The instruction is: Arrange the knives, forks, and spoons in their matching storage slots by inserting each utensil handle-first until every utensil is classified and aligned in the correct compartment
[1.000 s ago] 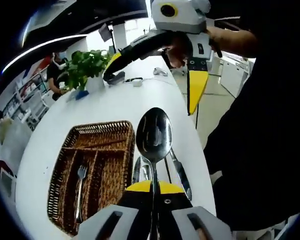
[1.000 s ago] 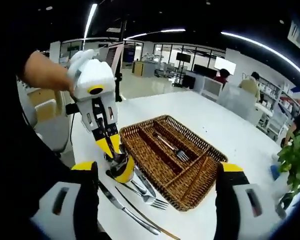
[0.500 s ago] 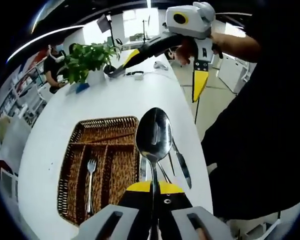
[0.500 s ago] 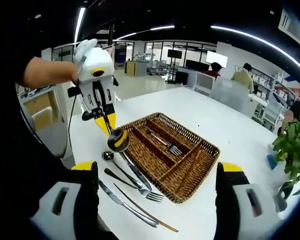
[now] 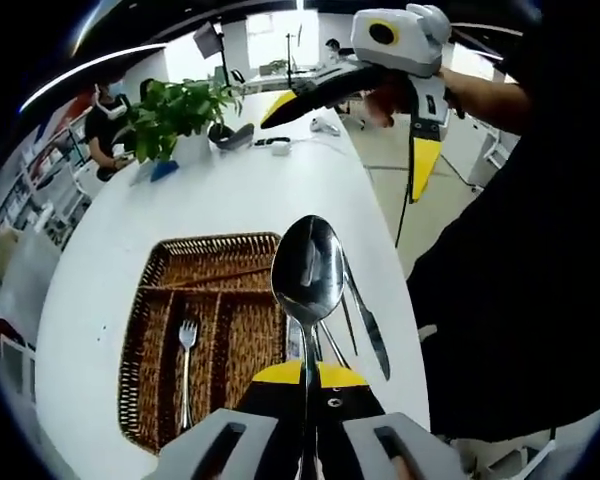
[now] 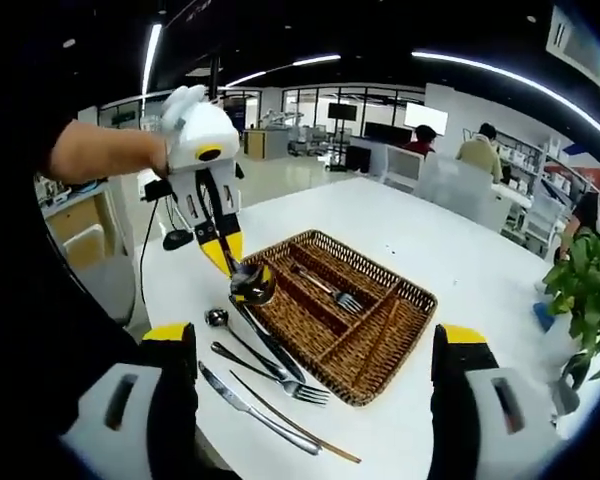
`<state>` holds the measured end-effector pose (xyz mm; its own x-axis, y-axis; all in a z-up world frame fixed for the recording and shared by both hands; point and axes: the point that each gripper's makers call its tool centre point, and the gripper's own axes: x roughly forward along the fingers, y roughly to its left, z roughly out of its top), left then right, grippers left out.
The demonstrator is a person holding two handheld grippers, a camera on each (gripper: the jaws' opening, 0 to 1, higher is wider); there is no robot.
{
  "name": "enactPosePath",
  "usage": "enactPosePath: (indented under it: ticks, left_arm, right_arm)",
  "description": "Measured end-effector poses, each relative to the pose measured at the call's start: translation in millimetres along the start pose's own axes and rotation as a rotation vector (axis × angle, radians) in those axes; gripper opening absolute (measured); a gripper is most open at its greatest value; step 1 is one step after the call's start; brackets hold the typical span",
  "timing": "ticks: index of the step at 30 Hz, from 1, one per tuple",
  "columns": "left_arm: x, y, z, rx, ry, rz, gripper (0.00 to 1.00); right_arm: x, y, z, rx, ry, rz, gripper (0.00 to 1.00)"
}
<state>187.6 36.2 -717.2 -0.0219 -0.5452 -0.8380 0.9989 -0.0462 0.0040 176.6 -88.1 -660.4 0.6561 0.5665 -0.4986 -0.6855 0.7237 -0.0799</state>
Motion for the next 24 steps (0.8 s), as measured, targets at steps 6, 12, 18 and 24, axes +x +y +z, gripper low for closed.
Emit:
enactPosePath:
  ticks: [6, 12, 18, 24]
  left_arm:
    - [5.4, 9.5, -1.9, 0.024, 0.015, -0.007, 0.0]
    - [7.8, 20.3, -3.1, 0.041, 0.026, -0.015, 0.0]
    - [7.6, 29.8, -4.9, 0.058, 0.034, -0.01, 0.0]
    - [5.9, 53.7, -8.3, 0.074, 0.057, 0.022, 0.0]
  right_arm:
    - [0.3, -1.7, 1.0, 0.018, -0.002, -0.01, 0.99]
    - [-1.1, -5.4, 0.4, 0.042, -0.007, -0.033, 0.99]
    - [-2.1, -7.2, 1.4, 0.062, -0.009, -0.048, 0.99]
    - [-4.5, -9.6, -0.2, 0.069, -0.014, -0.066, 0.99]
